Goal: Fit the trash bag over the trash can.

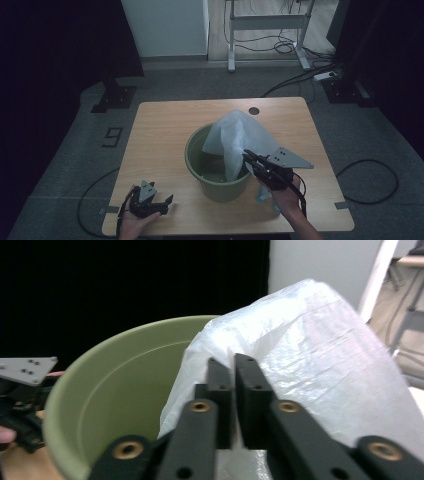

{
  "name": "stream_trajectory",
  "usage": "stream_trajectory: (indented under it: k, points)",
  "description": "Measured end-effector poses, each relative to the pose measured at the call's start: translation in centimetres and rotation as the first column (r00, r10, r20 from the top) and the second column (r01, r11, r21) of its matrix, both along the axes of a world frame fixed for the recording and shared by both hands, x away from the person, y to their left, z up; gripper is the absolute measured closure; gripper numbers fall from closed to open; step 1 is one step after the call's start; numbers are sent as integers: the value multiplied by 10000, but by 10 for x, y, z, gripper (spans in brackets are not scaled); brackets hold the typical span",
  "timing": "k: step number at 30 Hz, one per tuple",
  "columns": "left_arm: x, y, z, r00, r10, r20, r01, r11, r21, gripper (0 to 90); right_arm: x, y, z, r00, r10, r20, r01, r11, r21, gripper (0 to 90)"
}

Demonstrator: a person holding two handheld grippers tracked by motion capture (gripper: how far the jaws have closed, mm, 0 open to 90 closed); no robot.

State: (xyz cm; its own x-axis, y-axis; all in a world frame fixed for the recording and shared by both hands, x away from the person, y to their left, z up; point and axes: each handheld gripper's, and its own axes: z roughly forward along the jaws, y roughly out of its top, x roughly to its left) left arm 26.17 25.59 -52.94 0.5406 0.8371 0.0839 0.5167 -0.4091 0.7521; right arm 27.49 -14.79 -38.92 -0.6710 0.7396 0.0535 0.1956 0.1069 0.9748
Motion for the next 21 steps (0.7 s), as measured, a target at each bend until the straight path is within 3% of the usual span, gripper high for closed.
stream_trajectory:
  k: [1, 2, 8, 13, 17, 21]
  points:
    - [0, 0, 0, 10000, 0, 0, 0, 10000, 0, 137, 0, 0, 0, 10000, 0, 0, 0, 10000, 0, 751]
    - [0, 0, 0, 10000, 2, 7, -2, 10000, -4, 137, -4, -2, 1, 9998, -111, 153, 109, 9999, 117, 627]
    - [0, 1, 0, 10000, -2, -13, 2, 10000, 6, 137, -27, -15, 4, 9957, -667, 642, 645, 9973, 359, 382]
    - [0, -1, 0, 10000, 1, -2, -1, 10000, -5, 137, -41, -29, -4, 9940, -860, 682, 824, 9952, 532, 331]
    - [0, -1, -1, 10000, -5, -21, 5, 10000, -1, 137, -55, -45, -18, 9938, -980, 524, 946, 9935, 629, 312]
    - [0, -2, -1, 10000, -17, -37, 17, 10000, 37, 137, -62, -52, -35, 9936, -1110, 231, 1102, 9933, 334, 290]
